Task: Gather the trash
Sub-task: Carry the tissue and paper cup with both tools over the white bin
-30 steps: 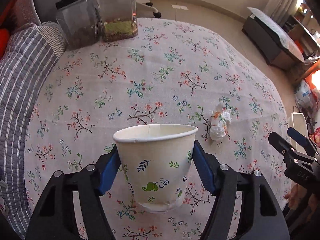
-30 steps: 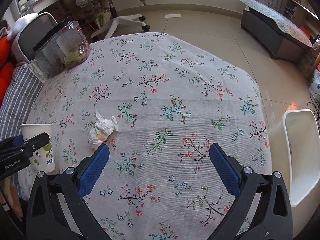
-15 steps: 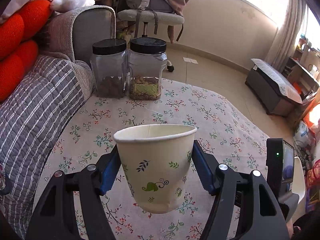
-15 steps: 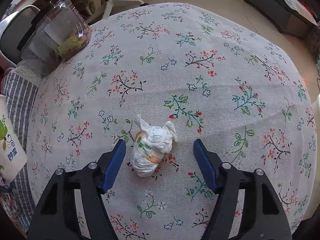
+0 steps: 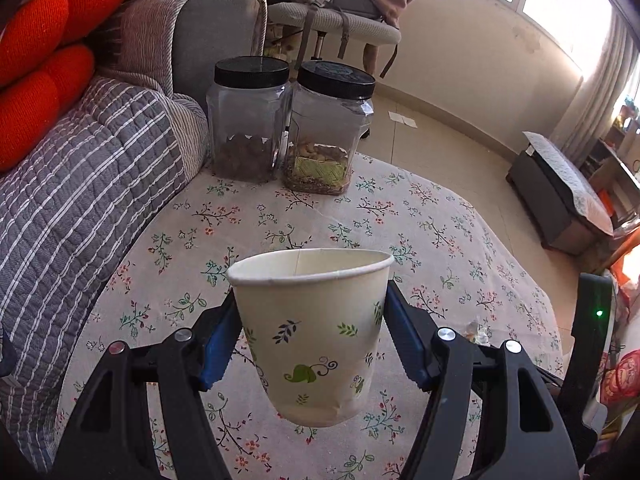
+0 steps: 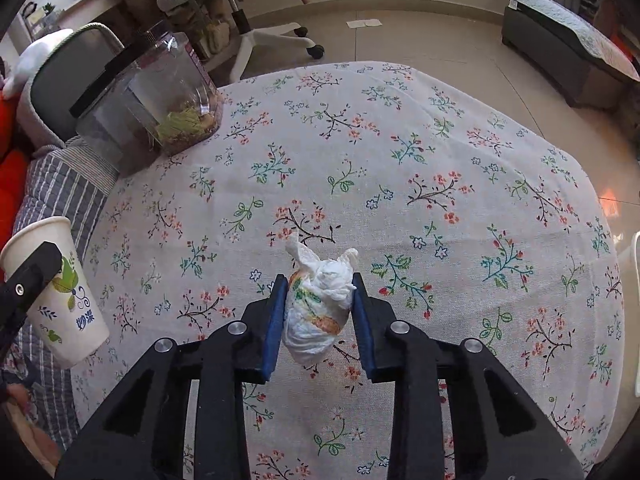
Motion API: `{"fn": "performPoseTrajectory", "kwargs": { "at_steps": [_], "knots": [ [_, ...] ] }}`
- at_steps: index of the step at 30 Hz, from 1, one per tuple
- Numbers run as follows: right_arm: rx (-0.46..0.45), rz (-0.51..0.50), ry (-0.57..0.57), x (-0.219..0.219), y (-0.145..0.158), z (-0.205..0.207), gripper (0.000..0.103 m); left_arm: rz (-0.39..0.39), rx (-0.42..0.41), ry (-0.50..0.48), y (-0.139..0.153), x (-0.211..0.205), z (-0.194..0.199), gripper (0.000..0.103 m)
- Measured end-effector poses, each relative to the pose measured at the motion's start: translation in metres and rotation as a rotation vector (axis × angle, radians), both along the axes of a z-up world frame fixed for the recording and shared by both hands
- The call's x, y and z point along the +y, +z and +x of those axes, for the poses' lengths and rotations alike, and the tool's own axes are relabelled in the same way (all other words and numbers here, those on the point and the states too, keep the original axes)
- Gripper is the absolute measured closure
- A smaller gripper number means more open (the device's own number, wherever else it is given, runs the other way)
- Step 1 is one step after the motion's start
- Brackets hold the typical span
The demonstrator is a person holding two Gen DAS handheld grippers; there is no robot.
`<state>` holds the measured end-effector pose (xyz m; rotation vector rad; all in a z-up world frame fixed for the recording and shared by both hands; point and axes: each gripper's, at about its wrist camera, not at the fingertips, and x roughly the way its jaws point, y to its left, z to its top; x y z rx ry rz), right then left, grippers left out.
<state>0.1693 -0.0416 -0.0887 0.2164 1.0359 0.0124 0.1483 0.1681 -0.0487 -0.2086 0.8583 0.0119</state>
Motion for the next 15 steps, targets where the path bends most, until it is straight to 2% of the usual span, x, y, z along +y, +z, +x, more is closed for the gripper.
{"fn": "performPoseTrajectory", "kwargs": {
  "at_steps": [7, 15],
  "knots": [
    [-0.197, -0.089, -0.025, -0.007, 0.045, -0.017, 0.073, 0.055, -0.093, 0.025, 0.012, -0.011, -0.008, 0.036],
    [-0.363, -0.192, -0.047, -0.017, 0.071, -0.038, 0.073, 0.059, -0.206, 0.058, 0.035, -0.019, -0.024, 0.036]
  ]
}}
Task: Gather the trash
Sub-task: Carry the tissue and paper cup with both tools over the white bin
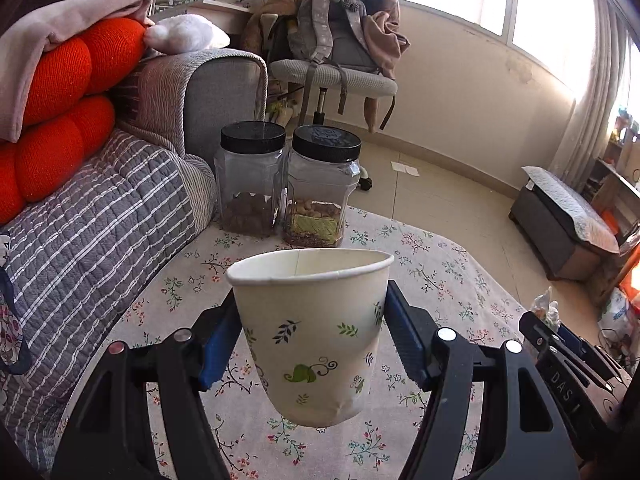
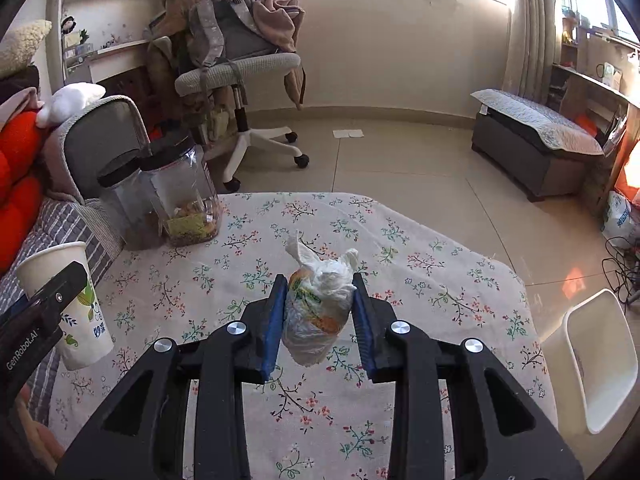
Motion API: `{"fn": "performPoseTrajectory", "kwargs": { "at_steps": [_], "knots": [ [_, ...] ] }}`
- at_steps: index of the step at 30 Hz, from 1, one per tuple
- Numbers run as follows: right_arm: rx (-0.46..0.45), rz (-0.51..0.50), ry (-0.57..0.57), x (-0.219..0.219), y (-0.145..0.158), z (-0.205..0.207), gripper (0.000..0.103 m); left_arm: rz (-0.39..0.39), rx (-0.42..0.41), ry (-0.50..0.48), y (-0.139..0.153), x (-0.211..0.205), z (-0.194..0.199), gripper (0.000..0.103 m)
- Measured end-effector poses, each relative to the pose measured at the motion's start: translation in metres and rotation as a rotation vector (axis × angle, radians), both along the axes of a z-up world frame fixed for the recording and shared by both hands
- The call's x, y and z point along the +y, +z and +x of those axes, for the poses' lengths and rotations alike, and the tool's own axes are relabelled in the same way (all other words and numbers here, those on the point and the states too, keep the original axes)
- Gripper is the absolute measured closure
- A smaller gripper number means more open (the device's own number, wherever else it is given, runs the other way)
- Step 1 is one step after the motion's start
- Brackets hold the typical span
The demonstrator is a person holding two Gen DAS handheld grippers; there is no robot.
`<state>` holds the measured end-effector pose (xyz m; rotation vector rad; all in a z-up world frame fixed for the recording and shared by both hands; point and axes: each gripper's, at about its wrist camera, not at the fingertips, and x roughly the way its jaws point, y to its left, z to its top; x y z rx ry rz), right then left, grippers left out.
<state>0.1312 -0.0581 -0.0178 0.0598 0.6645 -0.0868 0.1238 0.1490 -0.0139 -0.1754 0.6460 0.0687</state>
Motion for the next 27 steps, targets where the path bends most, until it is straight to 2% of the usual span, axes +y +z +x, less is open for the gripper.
{"fn": "performPoseTrajectory", "kwargs": {
  "at_steps": [9, 14, 27],
  "knots": [
    [-0.108, -0.033, -0.046, -0.024, 0.025, -0.022, 0.073, 0.087, -0.103, -0.022, 0.026, -0.035, -0.020, 0.036],
    [-0.154, -0.051, -0.071, -0.046, 0.038, -0.037, 0.073, 0.067, -0.118, -0.039, 0.033, -0.062, -0.026, 0.036],
    [-0.203, -0.060, -0.208, -0.143, 0.057, -0.074, 0.073, 0.087, -0.176, -0.177, 0.062, -0.160, -0.038, 0.036]
  ]
}}
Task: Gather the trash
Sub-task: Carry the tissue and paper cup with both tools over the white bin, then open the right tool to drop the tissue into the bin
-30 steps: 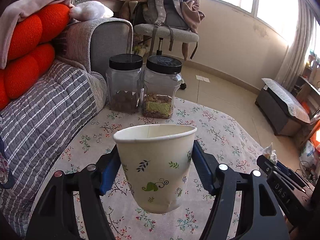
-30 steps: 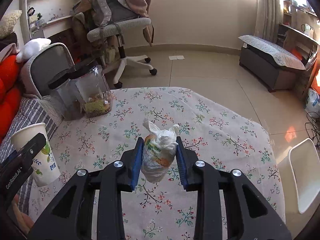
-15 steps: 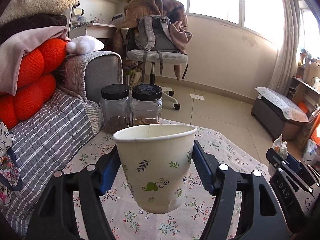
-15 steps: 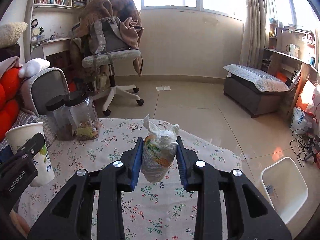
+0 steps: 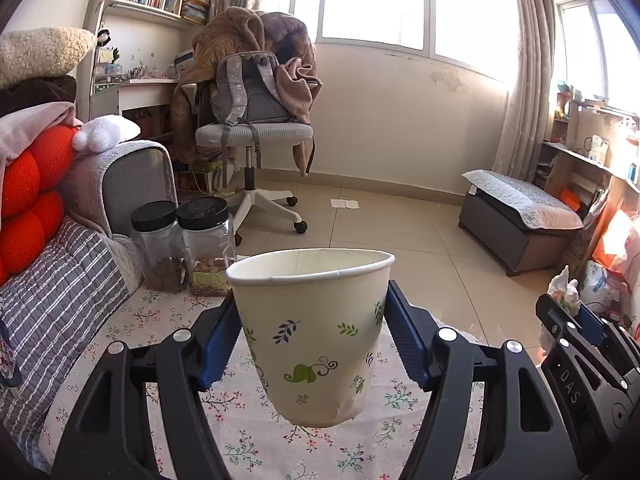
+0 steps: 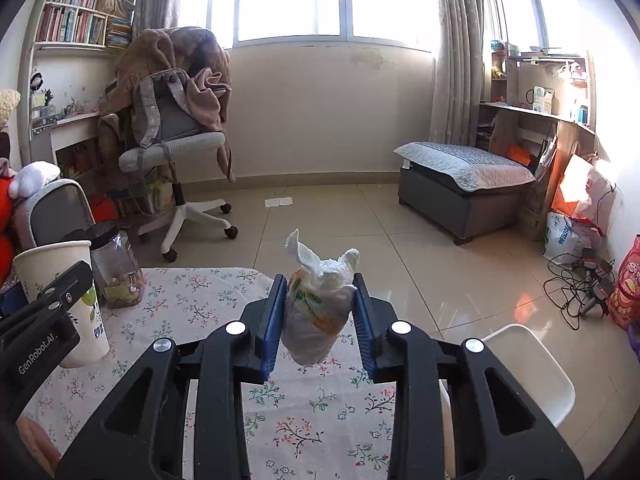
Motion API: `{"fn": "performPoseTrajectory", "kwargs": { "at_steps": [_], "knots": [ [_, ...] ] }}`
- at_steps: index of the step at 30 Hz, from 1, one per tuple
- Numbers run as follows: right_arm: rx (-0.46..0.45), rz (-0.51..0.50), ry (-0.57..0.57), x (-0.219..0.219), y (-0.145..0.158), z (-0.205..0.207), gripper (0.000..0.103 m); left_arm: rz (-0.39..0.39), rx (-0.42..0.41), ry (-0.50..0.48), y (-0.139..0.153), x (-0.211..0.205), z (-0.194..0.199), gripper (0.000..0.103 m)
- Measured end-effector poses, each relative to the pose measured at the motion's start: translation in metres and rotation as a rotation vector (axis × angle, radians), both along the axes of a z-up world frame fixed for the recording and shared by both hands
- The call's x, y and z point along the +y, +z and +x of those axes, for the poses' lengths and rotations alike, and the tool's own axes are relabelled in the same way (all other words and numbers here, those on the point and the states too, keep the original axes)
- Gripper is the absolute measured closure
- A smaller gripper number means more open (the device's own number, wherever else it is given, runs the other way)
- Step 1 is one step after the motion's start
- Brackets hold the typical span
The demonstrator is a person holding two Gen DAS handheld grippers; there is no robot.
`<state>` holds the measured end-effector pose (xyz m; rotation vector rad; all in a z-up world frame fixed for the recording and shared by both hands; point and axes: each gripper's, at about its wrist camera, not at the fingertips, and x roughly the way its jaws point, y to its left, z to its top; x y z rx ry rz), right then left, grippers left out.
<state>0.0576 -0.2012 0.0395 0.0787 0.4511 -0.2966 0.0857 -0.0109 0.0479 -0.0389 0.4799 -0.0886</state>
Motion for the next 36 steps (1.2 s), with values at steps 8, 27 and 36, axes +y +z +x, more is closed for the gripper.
{"fn": "performPoseTrajectory", "kwargs": {
  "at_steps": [8, 27, 36],
  "knots": [
    [0.013, -0.029, -0.120, -0.077, -0.001, -0.023, 0.072, 0.009, 0.007, -0.104, 0.000, -0.067, -0.007, 0.036],
    [0.204, 0.050, -0.367, -0.227, -0.052, -0.048, 0.028, 0.056, 0.040, -0.326, -0.010, -0.206, -0.010, 0.036],
    [0.097, 0.194, -0.583, -0.282, -0.044, -0.099, 0.010, 0.030, 0.080, -0.445, -0.018, -0.266, -0.013, 0.036]
  ]
}}
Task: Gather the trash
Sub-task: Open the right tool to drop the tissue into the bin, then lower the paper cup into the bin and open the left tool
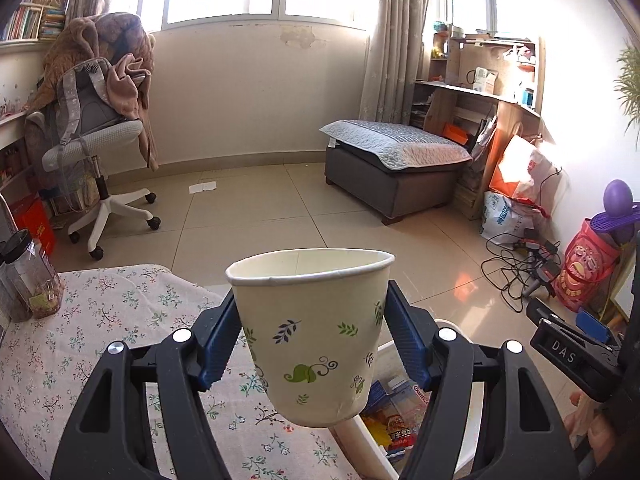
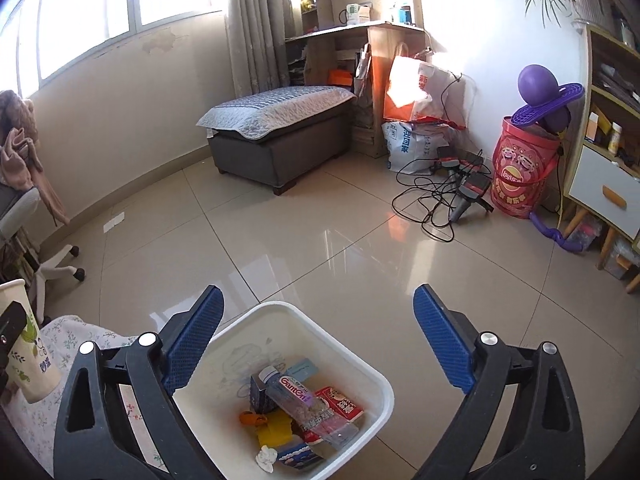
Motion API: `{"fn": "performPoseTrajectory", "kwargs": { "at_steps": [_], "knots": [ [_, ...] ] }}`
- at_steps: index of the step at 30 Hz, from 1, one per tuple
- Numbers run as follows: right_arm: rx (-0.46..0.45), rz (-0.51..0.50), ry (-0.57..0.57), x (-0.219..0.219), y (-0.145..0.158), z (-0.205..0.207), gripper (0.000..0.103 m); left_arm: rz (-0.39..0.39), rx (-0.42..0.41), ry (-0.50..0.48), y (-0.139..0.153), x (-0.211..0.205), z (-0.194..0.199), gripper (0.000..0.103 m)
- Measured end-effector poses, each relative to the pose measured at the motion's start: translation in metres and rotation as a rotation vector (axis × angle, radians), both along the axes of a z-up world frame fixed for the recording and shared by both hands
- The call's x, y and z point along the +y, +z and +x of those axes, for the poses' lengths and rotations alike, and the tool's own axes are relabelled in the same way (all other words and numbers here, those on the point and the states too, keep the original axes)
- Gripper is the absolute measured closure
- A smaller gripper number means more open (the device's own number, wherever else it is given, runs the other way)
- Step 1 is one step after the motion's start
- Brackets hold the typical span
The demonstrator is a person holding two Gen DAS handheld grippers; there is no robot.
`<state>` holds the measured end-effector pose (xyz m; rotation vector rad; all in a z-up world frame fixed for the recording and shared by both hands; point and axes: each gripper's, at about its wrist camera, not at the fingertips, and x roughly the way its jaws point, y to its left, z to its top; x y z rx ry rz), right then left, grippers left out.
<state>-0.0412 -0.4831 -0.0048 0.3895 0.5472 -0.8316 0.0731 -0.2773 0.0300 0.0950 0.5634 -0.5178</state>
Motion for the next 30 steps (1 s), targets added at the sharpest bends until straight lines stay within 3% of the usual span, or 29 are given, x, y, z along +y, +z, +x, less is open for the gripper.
{"fn": "performPoseTrajectory", "kwargs": {
  "at_steps": [8, 16, 24, 30],
  "knots": [
    [-0.049, -0.006, -0.205, -0.032, 0.005, -0.044, 0.007, -0.016, 0.065, -0.141, -0.009, -0.070, -0.004, 0.035],
    [-0.067, -0.039, -0.290, -0.046, 0.006, -0.064, 0.007, 0.031, 0.196, -0.219, -0.028, -0.115, -0.002, 0.017],
    [-0.060, -0.133, -0.238, -0.022, 0.015, -0.056, 0.007, 0.083, 0.175, -0.210, -0.029, -0.102, -0.012, 0.009],
    [-0.121, -0.141, -0.214, -0.003, 0.024, -0.065, 0.007, 0.106, 0.065, -0.130, -0.015, -0.076, -0.022, 0.007]
  ]
}}
